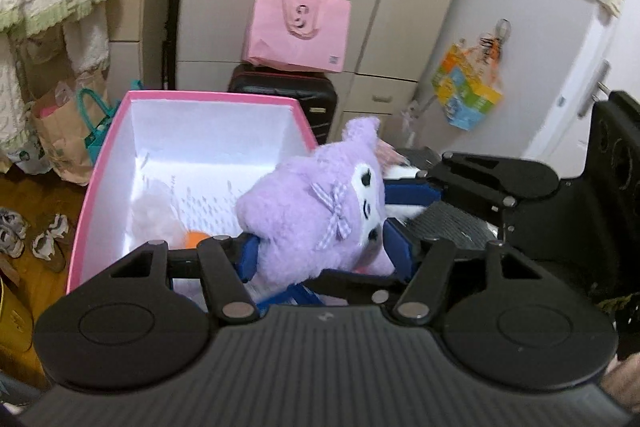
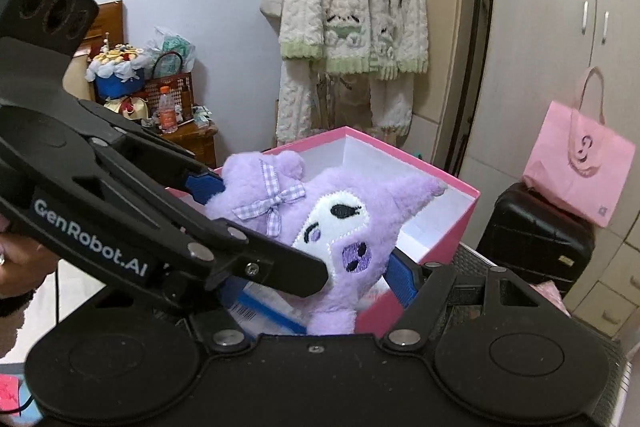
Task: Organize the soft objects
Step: 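Carry the bunny plush over the pink box and release it inside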
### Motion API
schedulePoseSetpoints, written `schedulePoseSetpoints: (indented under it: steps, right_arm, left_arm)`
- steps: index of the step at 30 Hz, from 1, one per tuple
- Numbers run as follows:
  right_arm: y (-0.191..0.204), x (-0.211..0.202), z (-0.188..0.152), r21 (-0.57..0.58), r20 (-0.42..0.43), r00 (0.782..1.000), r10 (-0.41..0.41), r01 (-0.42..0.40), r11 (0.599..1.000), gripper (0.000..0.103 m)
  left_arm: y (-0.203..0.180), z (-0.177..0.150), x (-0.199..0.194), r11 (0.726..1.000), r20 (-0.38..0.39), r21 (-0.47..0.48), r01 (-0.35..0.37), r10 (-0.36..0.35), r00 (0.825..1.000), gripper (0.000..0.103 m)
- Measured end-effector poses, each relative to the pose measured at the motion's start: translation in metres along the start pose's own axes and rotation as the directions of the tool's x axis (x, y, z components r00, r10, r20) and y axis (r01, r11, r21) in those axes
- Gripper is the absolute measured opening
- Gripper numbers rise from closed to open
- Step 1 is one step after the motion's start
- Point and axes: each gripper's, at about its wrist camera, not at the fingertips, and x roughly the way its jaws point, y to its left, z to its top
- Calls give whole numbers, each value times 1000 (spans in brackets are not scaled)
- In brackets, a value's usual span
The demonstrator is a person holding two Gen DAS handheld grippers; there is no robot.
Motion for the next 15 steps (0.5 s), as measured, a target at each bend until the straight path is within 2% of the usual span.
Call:
schedulePoseSetpoints:
  steps: [4,8,15]
  right_arm:
    - [-28,34,11,67,-21,996,84,-82,994,75]
    - [-46,60,15,126,-38,990,136,-130,983,75]
    - [-48,101,20,60,-140,988,59,-51,997,74]
  left_arm:
    - [21,18,25,996,-3,-79,-41,41,999,62]
    - [40,30,51,989,-60,-134,-59,51,997,61]
    - [64,30,85,976,-126,-201,-84,60,990,58]
